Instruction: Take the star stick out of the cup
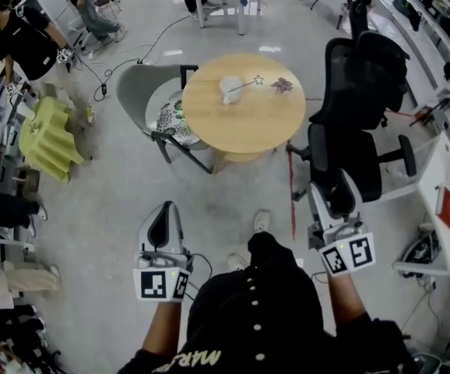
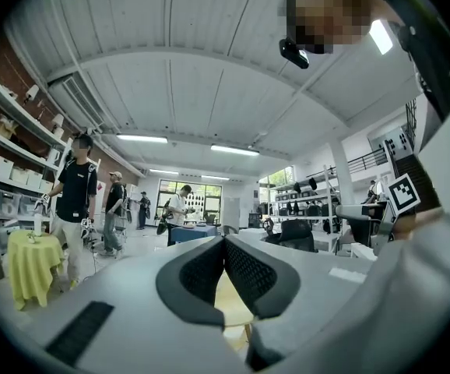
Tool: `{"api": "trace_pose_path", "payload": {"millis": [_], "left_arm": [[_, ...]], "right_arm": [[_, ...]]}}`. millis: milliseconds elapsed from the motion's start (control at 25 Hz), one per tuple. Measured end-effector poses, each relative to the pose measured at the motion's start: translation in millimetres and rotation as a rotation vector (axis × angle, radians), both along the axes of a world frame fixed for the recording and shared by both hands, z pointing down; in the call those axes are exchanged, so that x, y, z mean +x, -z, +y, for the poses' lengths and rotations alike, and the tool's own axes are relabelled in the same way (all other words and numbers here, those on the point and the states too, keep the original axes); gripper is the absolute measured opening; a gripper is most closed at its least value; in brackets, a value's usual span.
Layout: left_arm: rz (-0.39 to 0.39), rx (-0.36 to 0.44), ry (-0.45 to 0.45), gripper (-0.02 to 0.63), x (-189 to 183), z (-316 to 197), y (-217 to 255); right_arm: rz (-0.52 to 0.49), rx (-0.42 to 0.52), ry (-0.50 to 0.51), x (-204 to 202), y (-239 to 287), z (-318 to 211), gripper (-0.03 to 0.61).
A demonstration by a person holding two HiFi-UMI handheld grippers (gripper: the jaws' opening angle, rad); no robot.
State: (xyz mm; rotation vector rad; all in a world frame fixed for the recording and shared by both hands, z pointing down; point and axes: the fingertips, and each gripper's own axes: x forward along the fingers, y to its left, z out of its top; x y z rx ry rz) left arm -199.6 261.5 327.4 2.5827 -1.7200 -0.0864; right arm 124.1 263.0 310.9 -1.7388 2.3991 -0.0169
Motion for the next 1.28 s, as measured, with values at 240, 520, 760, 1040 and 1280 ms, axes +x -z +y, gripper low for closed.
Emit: {"api": "trace_pose_path", "payload": {"millis": [240,520,760,1040,1280], "left_arm": [[0.002,-0.005,0.006,0.005,8.0,-73.9,-10.9],[0.001,0.018,0.04,0.005,30.1,-199.9,0.3],[0.007,0.038,0.095,0.005,48.5,-298.3,19.1],[0.008,0.075,0.142,0.005,63.6,-354.9,34.3],[0.01,0.044,0.145,0.005,56.9,-390.0,26.7]], "right_arm": [[-0.012,-0.016,0.013,4.7,-18.7,-80.3,0.281],[-0.009,-0.012,0.062,21.5,-16.2,-216.7,0.281],[-0.025,-0.023,0.11,44.7,-7.9,-321.8,0.281],[-0.023,-0.056,0.173,54.4,-16.2,-395.0,0.281],[-0.023,-0.107,0.19,45.2,-27.6,-434.8,0.281]]}}
